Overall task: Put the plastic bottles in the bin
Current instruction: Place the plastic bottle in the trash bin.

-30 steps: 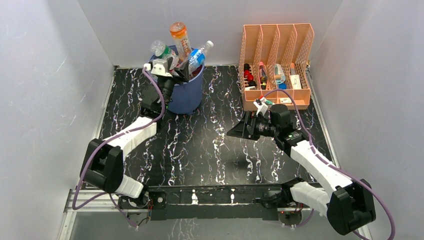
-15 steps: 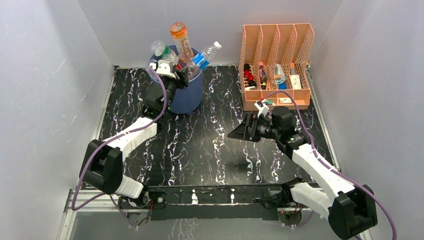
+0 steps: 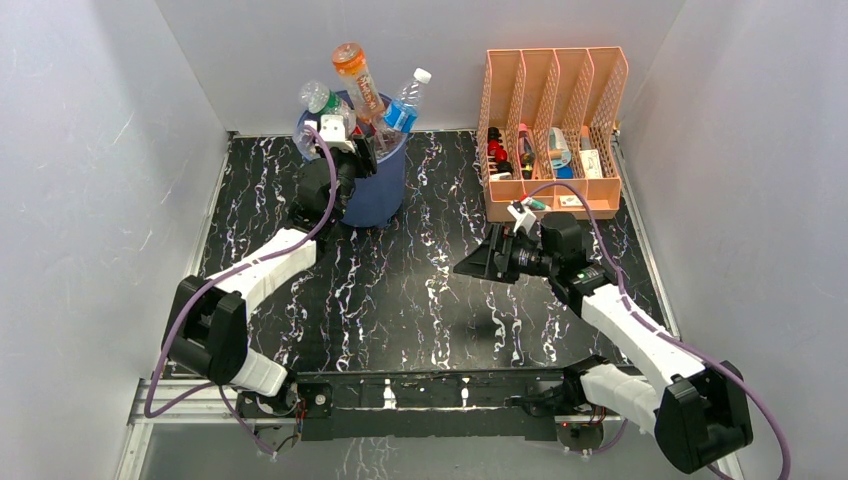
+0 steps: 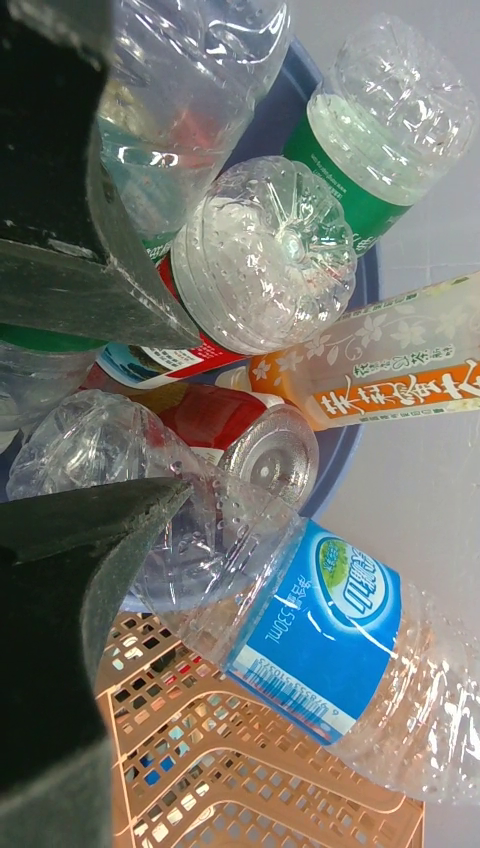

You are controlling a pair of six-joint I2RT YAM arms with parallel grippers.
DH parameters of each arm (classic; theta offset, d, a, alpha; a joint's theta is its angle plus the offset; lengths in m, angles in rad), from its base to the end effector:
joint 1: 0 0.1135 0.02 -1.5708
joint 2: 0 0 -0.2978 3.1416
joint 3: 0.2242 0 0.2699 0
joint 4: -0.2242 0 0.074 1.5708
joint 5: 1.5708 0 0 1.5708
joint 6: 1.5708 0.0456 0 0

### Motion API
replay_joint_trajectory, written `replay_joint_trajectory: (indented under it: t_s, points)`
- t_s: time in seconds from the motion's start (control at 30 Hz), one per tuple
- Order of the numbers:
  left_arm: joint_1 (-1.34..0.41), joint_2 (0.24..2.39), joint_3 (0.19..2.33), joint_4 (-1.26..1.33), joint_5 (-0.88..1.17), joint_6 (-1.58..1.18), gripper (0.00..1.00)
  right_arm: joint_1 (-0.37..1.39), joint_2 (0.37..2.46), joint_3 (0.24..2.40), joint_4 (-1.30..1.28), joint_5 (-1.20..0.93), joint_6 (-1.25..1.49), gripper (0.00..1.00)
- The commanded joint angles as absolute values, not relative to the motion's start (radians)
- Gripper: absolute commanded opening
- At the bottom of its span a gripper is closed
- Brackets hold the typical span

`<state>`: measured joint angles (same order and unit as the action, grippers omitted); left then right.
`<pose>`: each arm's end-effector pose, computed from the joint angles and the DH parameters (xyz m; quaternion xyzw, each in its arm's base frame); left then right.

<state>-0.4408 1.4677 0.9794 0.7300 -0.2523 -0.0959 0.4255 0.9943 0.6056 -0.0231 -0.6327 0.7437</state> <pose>0.3346 -0.1453 0.3675 0.0074 0.6197 -0.1322 0.7736 0.1942 0.1176 0.2746 -0.0422 0.8122 0.5043 0.2904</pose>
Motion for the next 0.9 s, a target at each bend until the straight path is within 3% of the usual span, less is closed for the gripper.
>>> replay_joint_trajectory:
  t_s: [0.0,0.27,0.47,0.87]
  points:
    - [-0.442,1.499,0.960,0.576,-0.274,-0.110,0.49,0.419,1.051,0.702,0.044,-0.620,0.756,0.98]
    - [-0.442,1.451,0.997,0.536,-0.266,-0.098,0.52,0.389,1.242,1.000,0.136,-0.575,0.753,0.97]
    - [-0.442,1.454,1.006,0.519,-0.264,-0.094,0.52,0.318,1.411,1.227,0.371,-0.477,0.778,0.79]
    - [-0.442,1.459,1.035,0.491,-0.242,-0.112,0.51,0.253,1.902,1.589,0.938,-0.530,1.068,0.79]
